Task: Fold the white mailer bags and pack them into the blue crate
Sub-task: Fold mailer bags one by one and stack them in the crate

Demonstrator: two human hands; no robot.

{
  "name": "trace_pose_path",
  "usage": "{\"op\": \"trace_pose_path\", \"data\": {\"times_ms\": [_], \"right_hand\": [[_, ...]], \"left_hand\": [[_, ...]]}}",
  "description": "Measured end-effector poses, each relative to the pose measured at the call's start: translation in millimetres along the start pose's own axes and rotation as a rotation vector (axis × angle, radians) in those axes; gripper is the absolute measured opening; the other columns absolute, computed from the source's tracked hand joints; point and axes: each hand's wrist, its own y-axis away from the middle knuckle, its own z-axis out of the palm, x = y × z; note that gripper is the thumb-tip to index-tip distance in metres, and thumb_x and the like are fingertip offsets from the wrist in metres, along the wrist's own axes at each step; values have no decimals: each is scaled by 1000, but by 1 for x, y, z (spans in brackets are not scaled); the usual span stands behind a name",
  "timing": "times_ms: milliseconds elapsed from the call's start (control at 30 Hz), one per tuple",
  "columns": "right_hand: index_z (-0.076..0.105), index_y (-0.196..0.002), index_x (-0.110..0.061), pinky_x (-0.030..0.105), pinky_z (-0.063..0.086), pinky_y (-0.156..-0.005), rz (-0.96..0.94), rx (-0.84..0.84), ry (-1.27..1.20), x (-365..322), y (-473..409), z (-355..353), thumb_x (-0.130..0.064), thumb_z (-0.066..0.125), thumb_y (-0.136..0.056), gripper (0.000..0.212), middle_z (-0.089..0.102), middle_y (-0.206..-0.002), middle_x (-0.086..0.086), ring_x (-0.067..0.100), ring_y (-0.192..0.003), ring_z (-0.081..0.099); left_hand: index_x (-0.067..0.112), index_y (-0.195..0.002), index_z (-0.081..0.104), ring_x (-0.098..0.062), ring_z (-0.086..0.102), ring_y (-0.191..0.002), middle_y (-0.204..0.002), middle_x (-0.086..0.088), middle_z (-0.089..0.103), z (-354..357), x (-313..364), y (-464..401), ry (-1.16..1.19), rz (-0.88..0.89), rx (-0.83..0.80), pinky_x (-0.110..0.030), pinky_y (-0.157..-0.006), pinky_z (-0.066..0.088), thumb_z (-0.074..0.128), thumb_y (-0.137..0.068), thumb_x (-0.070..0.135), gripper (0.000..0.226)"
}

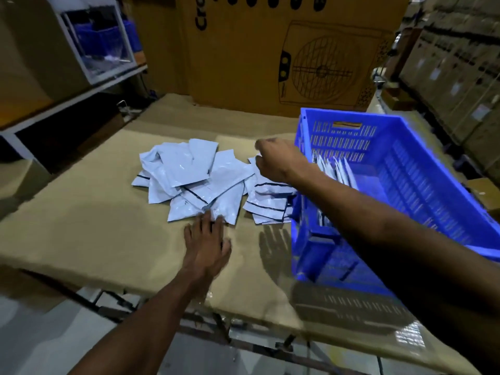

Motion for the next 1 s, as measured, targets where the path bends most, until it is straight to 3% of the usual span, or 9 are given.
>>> {"op": "trace_pose_path", "data": {"times_ms": [100,167,267,400,500,600,767,900,1000], "right_hand": [[53,-116,-5,40,44,-76,111,-109,-53,-30,-21,23,-21,48,-93,29,57,-116,24,44,-105,57],[51,-123,-5,45,45,-89,203,-205,-81,-39,-20,53,-19,48,-93,33,53,-125,23,43,-115,54],[48,-128,-9,55,36,-101,302,-320,-28,-45,-20,105,-19,48,-91,39,48,-135,17,40,-131,40],[41,-140,-11,65,14,-113,456,-260,24,-38,-30,148,-19,46,-91,49,25,-157,18,41,-148,9],[32,-148,-11,68,3,-113,516,-255,109,-29,-36,166,-18,42,-94,55,13,-162,20,48,-148,0],[35,-143,-12,72,10,-111,583,-251,101,-21,-37,175,-16,45,-93,51,13,-161,24,55,-145,8],[20,-150,-18,72,19,-107,633,-289,1,-14,-35,184,-7,48,-91,66,8,-159,26,57,-141,11],[22,-151,-11,63,39,-98,591,-133,41,-23,-20,180,-7,49,-90,66,30,-150,28,49,-130,37],[34,-147,1,60,48,-90,514,-52,16,-45,6,178,-7,27,-88,61,47,-140,32,47,-123,52]], "left_hand": [[12,-147,46,-43,34,-142,-157,-21,36,-5,-27,-3,2,-16,0,-63,-108,31,32,-90,51,71],[10,-146,46,-44,34,-142,-156,-23,36,-5,-39,-2,-9,3,25,-63,-109,31,34,-91,50,69],[10,-145,48,-43,34,-141,-156,-24,35,-4,-49,-5,-15,4,48,-61,-110,30,39,-91,49,67],[17,-153,38,-40,22,-149,-164,-18,22,5,-48,-10,-21,24,30,-60,-114,26,42,-93,53,69],[19,-156,34,-40,17,-151,-166,-17,16,10,-51,-13,-18,17,14,-61,-114,26,38,-94,56,73],[20,-158,27,-39,9,-153,-168,-15,9,11,-50,-13,-20,20,19,-61,-116,21,30,-94,59,75],[22,-161,17,-38,-1,-154,-169,-14,-1,10,-51,-13,-3,23,-11,-61,-118,15,19,-93,62,78],[23,-162,9,-37,-7,-154,-169,-13,-7,7,-49,-13,-6,18,-36,-60,-119,10,14,-92,61,79],[22,-162,6,-36,-9,-154,-168,-13,-10,9,-50,-12,-12,13,-44,-60,-120,8,22,-97,59,77]]}}
